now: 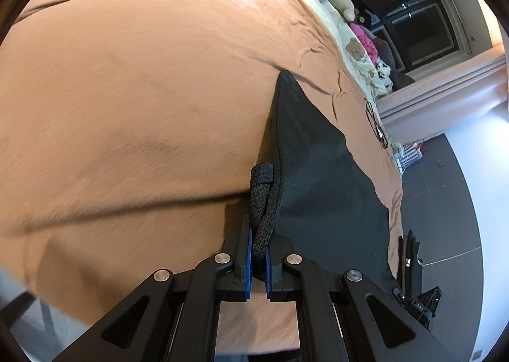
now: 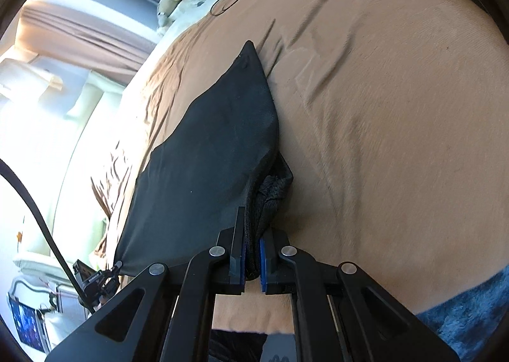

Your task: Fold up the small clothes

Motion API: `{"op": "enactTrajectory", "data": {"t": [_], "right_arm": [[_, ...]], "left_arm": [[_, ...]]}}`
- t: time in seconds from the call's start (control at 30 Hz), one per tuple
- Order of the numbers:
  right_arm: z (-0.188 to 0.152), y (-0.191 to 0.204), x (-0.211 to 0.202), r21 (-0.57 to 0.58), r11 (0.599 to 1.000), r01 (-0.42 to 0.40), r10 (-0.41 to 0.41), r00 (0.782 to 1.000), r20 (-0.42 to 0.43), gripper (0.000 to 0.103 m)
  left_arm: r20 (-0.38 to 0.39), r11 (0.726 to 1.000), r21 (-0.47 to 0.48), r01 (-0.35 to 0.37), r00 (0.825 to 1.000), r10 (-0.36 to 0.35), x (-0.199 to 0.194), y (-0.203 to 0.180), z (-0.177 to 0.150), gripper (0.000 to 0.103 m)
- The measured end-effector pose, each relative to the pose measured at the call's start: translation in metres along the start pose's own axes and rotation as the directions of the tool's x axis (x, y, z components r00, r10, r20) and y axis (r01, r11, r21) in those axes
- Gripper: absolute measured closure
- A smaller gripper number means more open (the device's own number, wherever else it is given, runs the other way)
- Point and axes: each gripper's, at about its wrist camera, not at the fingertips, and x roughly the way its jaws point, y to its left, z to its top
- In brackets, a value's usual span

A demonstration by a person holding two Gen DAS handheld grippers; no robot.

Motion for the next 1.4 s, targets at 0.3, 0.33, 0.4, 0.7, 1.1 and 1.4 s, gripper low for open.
{"op": "enactTrajectory", "data": {"t": [0.3, 0.33, 0.4, 0.7, 1.1, 1.4], "right_arm": [[-0.008, -0.003, -0.014, -0.05, 0.998, 0.028, -0.027, 1.0, 0.01, 0.101], [-0.009, -0.005, -0.017, -0.047, 0.998, 0.031, -0.03, 0.999, 0.015, 0.101], [-0.012, -0.007, -0.02, -0.042, 0.999, 0.035, -0.034, 0.999, 0.02, 0.101], [-0.03, -0.002, -0.02, -0.093, 0.986, 0.139, -0.138, 0.99, 0.024, 0.097], [-0.047, 0.056, -0.057, -0.223, 0.94, 0.257, -0.224, 0.961, 0.163, 0.047], [-0.08, 0.133, -0.009, -0.377, 0.909, 0.178, -0.16, 0.984, 0.078, 0.049]], "left_arm": [[0.009, 1.0, -0.019, 0.021, 1.0, -0.021, -0.016, 0.012, -0.029, 0.098], [0.009, 1.0, -0.019, 0.024, 1.0, -0.024, -0.017, 0.012, -0.031, 0.098], [0.01, 0.999, -0.02, 0.029, 1.0, -0.029, -0.02, 0.014, -0.035, 0.098], [-0.018, 0.999, -0.03, 0.036, 0.999, -0.037, -0.02, 0.022, -0.045, 0.094], [-0.001, 0.988, -0.067, 0.138, 0.99, -0.138, -0.016, 0.031, -0.049, 0.068], [0.028, 0.983, -0.077, 0.169, 0.985, -0.168, -0.011, 0.031, -0.05, 0.07]]}}
